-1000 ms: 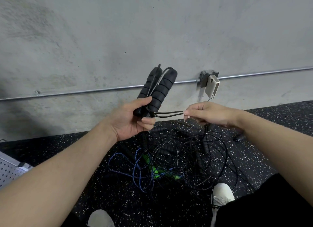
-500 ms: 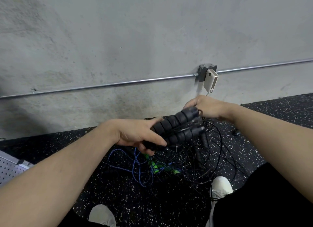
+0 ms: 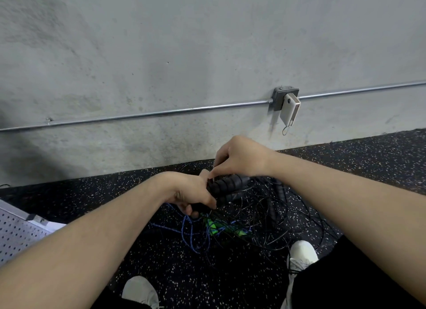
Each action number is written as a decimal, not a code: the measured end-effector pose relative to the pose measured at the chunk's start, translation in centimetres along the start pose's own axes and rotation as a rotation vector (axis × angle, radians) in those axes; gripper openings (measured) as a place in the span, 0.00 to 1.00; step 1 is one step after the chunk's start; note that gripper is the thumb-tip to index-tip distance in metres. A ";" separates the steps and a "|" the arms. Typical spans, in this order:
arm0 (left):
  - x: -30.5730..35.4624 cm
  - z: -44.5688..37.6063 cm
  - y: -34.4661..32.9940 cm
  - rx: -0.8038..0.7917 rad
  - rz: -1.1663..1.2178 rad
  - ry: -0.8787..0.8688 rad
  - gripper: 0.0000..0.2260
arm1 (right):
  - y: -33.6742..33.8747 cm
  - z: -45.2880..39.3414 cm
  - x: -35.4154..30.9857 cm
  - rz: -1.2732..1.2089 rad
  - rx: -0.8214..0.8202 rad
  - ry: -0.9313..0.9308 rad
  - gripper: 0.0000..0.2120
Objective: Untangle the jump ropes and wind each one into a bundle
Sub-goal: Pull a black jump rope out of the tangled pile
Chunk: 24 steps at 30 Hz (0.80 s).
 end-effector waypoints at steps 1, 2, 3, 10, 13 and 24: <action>-0.2 0.0 0.0 -0.002 -0.010 0.010 0.26 | -0.1 0.1 -0.3 0.006 -0.005 0.004 0.07; -0.3 -0.1 0.1 0.000 -0.026 0.022 0.25 | 0.0 0.2 -0.3 0.015 -0.020 -0.004 0.07; -0.5 -0.1 0.2 0.013 -0.048 0.037 0.24 | 0.2 0.2 0.0 0.040 -0.047 -0.015 0.09; -1.0 0.9 1.2 0.111 -0.080 0.071 0.16 | 1.6 0.0 4.2 0.177 -0.157 -0.182 0.27; -1.2 1.1 1.7 0.145 -0.072 0.073 0.16 | 1.6 0.2 5.1 0.046 -0.192 -0.206 0.26; -3.2 -1.3 2.6 0.444 0.356 0.095 0.18 | -1.2 0.2 -0.3 -0.148 -0.237 -0.084 0.13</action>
Point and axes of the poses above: each hand's wrist, its own z-axis away from the middle knuckle, its own y-axis out of the back of the hand, x = y × z, the point moved 3 cm from there along -z, towards the middle knuckle, and after that the axes turned 8 degrees about -y, right-handed, at the moved point
